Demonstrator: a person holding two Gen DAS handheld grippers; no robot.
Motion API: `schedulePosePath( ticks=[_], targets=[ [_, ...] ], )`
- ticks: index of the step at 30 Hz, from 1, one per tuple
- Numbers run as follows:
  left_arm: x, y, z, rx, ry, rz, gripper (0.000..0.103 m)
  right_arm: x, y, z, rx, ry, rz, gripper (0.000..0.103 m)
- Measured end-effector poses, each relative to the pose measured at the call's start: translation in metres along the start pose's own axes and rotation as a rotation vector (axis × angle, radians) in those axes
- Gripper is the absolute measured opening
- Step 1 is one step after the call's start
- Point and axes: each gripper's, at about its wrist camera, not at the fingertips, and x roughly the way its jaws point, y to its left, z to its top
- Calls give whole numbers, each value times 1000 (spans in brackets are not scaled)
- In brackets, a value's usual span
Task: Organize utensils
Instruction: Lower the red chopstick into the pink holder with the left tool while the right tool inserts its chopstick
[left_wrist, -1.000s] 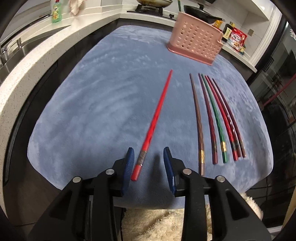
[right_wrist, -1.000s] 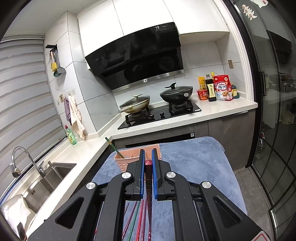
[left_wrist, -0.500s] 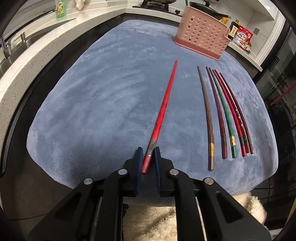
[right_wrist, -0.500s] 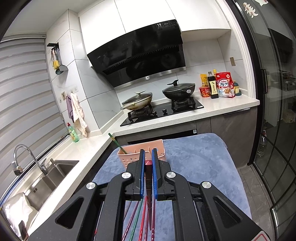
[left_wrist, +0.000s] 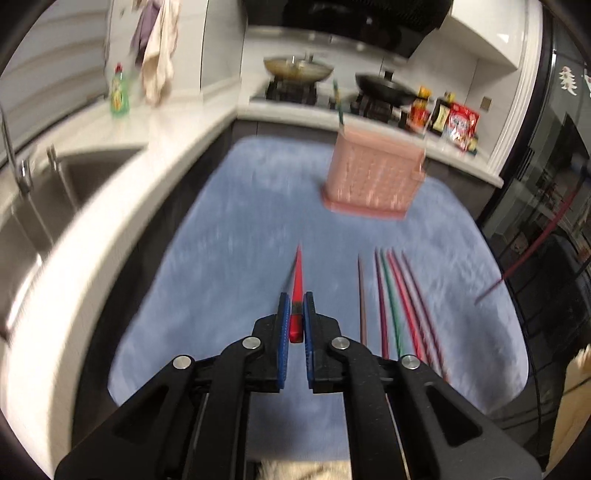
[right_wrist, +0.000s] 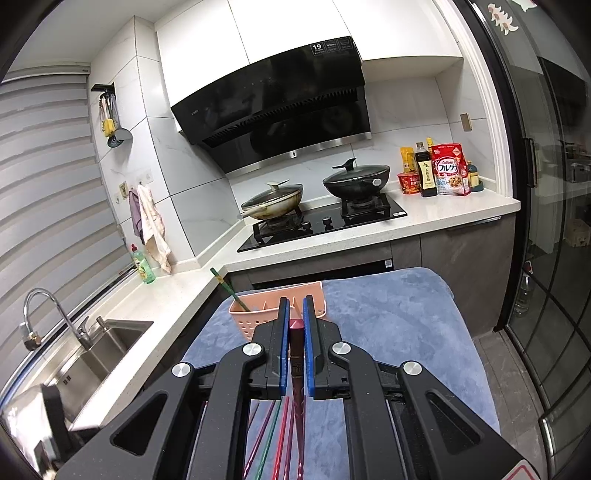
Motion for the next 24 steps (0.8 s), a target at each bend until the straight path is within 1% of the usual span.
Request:
schedulePosePath(
  ticks=[1,6,8,11,13,18,22,24],
  targets=[
    [-3,-3,16,13,-30,8,7,3,-1,1,4,2,5,7],
    [-7,-13,66,38,-115,9,7,23,-7,8,14,14,21,7],
    [-7,-20,90,51,-162,11,7,35,-9,11,23,23,34,7],
    [-9,-31,120,64,-217,7,7,51,-12,19,30,28,44,7],
    [-12,-39,138,71,-247,-9,7,59,-13,26,33,21,51,7],
    [-19,-66,188,91,-348,-32,7,88,-18,54,72,-22,95,7],
    [-26,-80,228,75,-435,-59,7,109,-16,82,92,-85,119,7],
    [-27,-85,249,49,-485,-87,7,123,-13,98,108,-114,137,7]
  ],
)
